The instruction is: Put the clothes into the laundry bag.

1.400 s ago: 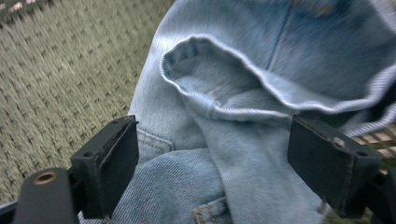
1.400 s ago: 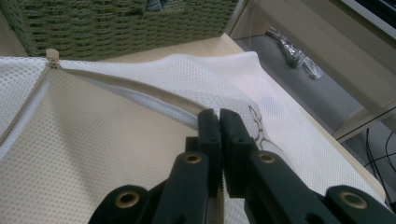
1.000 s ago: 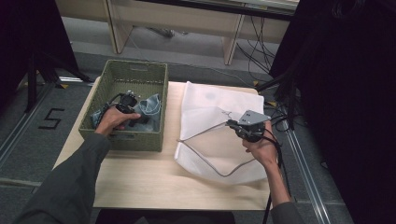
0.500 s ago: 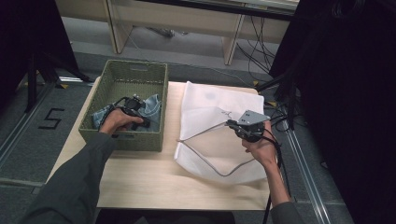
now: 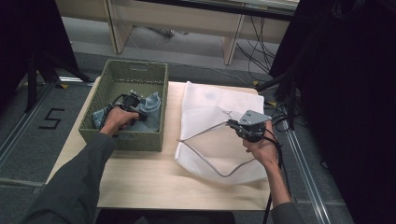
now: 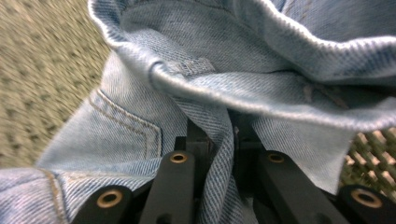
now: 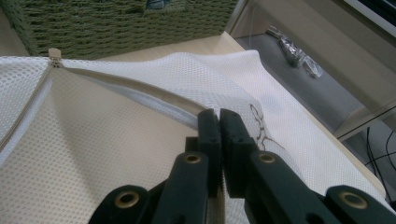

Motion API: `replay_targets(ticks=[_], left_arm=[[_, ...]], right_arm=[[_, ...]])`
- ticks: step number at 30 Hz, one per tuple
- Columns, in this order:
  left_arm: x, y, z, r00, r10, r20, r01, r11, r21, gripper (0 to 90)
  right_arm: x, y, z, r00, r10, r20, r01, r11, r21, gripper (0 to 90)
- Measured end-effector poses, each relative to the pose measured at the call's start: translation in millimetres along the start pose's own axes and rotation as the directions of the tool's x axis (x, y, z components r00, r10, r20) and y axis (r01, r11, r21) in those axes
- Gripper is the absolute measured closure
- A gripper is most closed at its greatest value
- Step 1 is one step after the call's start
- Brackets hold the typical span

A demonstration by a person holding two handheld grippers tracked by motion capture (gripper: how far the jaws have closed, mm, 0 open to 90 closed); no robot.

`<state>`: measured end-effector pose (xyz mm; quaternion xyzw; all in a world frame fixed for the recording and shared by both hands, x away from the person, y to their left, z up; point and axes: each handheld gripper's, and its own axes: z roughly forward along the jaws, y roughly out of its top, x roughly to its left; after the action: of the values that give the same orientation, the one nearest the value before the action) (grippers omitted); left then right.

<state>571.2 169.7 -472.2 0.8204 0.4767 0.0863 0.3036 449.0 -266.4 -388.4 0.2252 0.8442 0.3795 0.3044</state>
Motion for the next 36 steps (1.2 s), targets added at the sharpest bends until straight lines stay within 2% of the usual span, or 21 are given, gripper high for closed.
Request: replay_targets(ticks=[1, 4, 6, 7, 8, 11, 13, 14, 17, 18, 21, 22, 24, 27, 28, 31, 33, 36], left_arm=[[-0.8, 1.4, -1.5, 0.9998, -0.017, -0.003, 0.017, 0.9997, -0.018, 80.7], [-0.8, 10.3, -15.4, 0.9998, -0.006, -0.019, 0.004, 0.9982, -0.059, 81.3], [1.3, 18.7, -30.9, 0.9997, -0.010, -0.022, 0.008, 0.9951, -0.099, 81.5], [2.4, 21.7, -38.1, 0.9996, -0.018, -0.022, 0.015, 0.9924, -0.122, 81.7], [3.5, 23.8, -43.8, 0.9996, -0.020, -0.020, 0.017, 0.9909, -0.133, 81.9], [7.3, 31.4, -68.2, 0.9996, -0.017, -0.021, 0.014, 0.9846, -0.174, 82.1], [8.2, 35.5, -83.1, 0.9995, -0.027, -0.018, 0.022, 0.9771, -0.212, 82.2], [8.0, 38.2, -93.7, 0.9996, -0.027, 0.000, 0.026, 0.9737, -0.227, 82.2], [5.8, 44.5, -117.1, 0.9998, -0.007, -0.018, 0.002, 0.9674, -0.253, 82.3], [4.8, 46.9, -126.7, 0.9998, -0.003, -0.017, -0.002, 0.9624, -0.272, 82.3], [3.8, 51.1, -147.3, 1.0000, -0.004, 0.007, 0.006, 0.9539, -0.300, 82.3], [2.3, 53.4, -155.7, 0.9998, -0.010, 0.015, 0.014, 0.9479, -0.318, 82.3], [-0.6, 56.2, -168.2, 0.9998, -0.003, 0.019, 0.009, 0.9426, -0.334, 82.3], [-7.6, 61.0, -189.1, 0.9997, 0.014, 0.020, -0.006, 0.9365, -0.351, 82.2], [-11.4, 62.7, -197.4, 0.9995, 0.027, 0.018, -0.018, 0.9352, -0.354, 82.2], [-21.7, 64.4, -215.2, 0.9982, 0.056, 0.020, -0.045, 0.9338, -0.355, 82.2], [-28.8, 63.7, -226.3, 0.9971, 0.070, 0.032, -0.053, 0.9281, -0.368, 82.2], [-40.0, 60.2, -242.6, 0.9938, 0.099, 0.051, -0.071, 0.9195, -0.387, 82.1]], right_arm=[[0.0, 0.0, 0.0, 1.0000, 0.000, 0.000, 0.000, 1.000, 0.000, 88.6], [-2.5, -0.1, -0.9, 1.0000, -0.009, 0.002, 0.009, 1.000, -0.008, 88.6], [-2.4, -0.3, -1.0, 1.0000, -0.009, 0.002, 0.009, 1.000, -0.006, 88.6], [0.2, -0.4, -2.0, 0.9996, 0.026, 0.006, -0.026, 1.000, 0.003, 88.6], [-2.1, 0.3, -1.0, 1.0000, -0.005, 0.003, 0.005, 1.000, -0.007, 88.6], [-1.5, 0.7, -0.5, 1.0000, -0.006, 0.002, 0.006, 1.000, -0.008, 88.6], [-2.4, 0.9, -1.2, 0.9998, -0.014, 0.014, 0.015, 1.000, -0.011, 88.6], [-1.3, 1.1, -0.8, 1.0000, 0.003, 0.006, -0.003, 1.000, -0.009, 88.6], [-0.7, 1.3, -0.9, 1.0000, 0.002, 0.007, -0.002, 1.000, -0.008, 88.7], [-0.8, 1.4, -0.8, 1.0000, 0.004, 0.009, -0.004, 1.000, -0.009, 88.7], [-0.1, 1.5, -0.6, 0.9998, 0.017, 0.008, -0.017, 1.000, -0.006, 88.7], [-0.8, 1.7, -0.3, 1.0000, 0.002, 0.004, -0.002, 1.000, -0.007, 88.7], [-1.0, 1.9, -0.4, 0.9999, 0.007, 0.007, -0.007, 1.000, -0.011, 88.7], [-1.1, 1.5, -0.9, 0.9999, 0.006, 0.009, -0.006, 1.000, -0.010, 88.7], [-2.4, 1.7, -0.9, 0.9999, -0.008, 0.009, 0.008, 1.000, -0.013, 88.7], [-1.3, 1.6, -1.5, 0.9999, 0.005, 0.010, -0.005, 1.000, -0.008, 88.7], [-2.3, 2.0, -1.6, 0.9999, -0.011, 0.009, 0.011, 1.000, -0.012, 88.7], [-1.0, 1.7, -2.4, 0.9999, 0.006, 0.009, -0.006, 1.000, -0.008, 88.7]])
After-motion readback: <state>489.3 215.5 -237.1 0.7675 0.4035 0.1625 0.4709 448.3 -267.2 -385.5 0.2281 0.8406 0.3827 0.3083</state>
